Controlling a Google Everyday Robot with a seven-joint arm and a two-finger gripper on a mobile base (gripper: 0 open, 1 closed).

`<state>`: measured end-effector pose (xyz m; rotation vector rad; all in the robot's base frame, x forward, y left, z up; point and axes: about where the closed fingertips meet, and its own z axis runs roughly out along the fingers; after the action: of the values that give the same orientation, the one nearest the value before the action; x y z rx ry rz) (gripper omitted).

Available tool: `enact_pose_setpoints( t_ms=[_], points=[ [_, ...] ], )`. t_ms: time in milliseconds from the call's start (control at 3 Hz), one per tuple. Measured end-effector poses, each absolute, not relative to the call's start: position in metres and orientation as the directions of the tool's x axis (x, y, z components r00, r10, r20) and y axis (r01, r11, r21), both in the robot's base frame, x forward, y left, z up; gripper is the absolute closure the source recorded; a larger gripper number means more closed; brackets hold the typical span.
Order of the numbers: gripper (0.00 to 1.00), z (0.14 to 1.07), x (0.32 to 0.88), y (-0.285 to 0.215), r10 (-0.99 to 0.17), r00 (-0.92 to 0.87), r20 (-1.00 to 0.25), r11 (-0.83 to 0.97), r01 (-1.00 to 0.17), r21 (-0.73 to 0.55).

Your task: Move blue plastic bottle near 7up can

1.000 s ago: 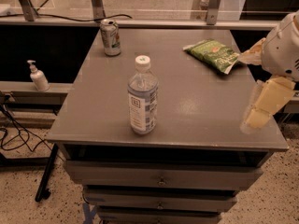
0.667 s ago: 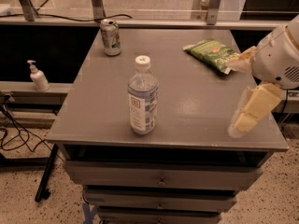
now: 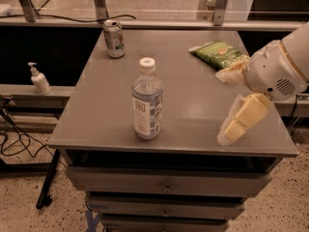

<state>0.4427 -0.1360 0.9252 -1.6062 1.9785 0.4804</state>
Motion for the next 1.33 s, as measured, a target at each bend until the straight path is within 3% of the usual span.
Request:
enact_pose_setpoints(
  t_ms=[667, 1333],
  points=[
    [0.00, 0.920, 0.452, -0.132, -0.729, -0.151, -0.668, 0.236, -0.971, -0.038],
    [0.00, 0.905, 0.469, -0.053, -0.523, -0.100, -0.846, 0.158, -0.987, 0.019]
  ],
)
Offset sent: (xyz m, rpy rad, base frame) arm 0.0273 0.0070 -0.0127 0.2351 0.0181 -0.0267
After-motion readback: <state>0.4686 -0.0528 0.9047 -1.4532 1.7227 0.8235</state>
